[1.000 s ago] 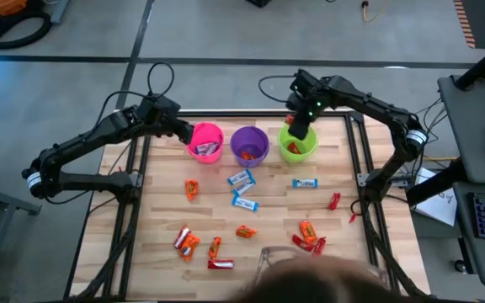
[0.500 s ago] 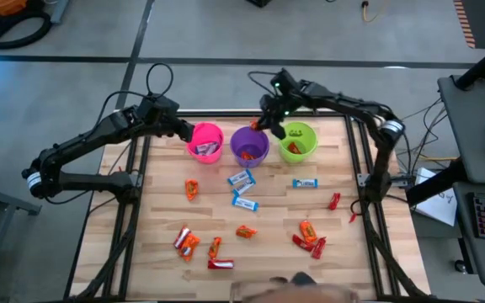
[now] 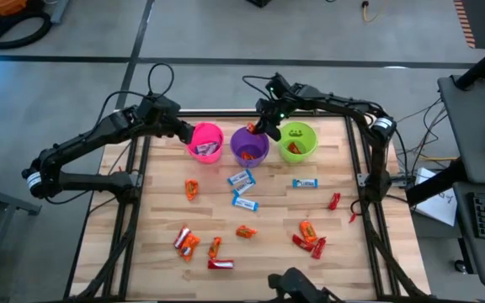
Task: Organize candy in baskets
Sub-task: Put the orange chocolate into the violet bucket, then put the red chocolate into the green bucket
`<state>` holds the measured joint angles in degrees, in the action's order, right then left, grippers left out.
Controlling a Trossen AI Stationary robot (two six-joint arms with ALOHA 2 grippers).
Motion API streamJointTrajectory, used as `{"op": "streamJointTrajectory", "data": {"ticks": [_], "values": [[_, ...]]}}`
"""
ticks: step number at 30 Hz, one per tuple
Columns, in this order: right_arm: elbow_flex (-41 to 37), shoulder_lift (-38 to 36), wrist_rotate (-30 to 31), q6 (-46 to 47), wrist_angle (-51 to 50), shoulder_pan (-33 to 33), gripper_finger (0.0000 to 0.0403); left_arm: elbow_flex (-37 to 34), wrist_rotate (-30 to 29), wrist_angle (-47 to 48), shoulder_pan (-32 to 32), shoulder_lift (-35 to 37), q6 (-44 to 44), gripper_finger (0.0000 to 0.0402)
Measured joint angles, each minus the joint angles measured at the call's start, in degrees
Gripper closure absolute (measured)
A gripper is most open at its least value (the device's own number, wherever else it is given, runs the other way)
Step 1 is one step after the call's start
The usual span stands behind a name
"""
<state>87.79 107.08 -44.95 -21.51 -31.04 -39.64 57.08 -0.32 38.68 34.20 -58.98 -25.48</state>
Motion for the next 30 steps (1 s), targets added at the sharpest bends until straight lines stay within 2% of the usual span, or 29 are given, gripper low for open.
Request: {"op": "streamJointTrajectory", "data": {"ticks": [4,8,11,17,22,26,30], "values": [[0.02,-0.84,0.62,0.92,-0.06,0.21,0.0342,0.0,1.49,0.0,0.0,0.0,0.94,0.0283],[0.02,-1.76,5.02,1.95,-0.98,0.98,0.0302,0.0,2.96,0.17,0.0,0.02,0.99,0.0283],[0.02,-2.66,6.04,0.54,-1.69,1.52,0.0273,0.0,4.27,1.52,-0.02,0.02,0.92,0.0283],[0.07,-5.18,7.83,5.08,-2.32,1.66,0.0237,0.0,4.52,13.48,-1.43,0.02,-0.63,0.0283],[0.11,-10.57,14.13,9.86,-5.88,2.57,0.0227,-1.87,7.7,23.84,-5.19,0.04,-1.59,0.0283],[0.11,-14.66,18.12,16.6,-9.1,5.12,0.0232,-6.77,12.87,24.28,-7.8,0.81,-3.37,0.0283],[0.13,-18.22,18.63,28.5,-12.31,8.18,0.0241,-12.94,16.44,22.26,-10.12,1.92,-6.9,0.0283]]}}
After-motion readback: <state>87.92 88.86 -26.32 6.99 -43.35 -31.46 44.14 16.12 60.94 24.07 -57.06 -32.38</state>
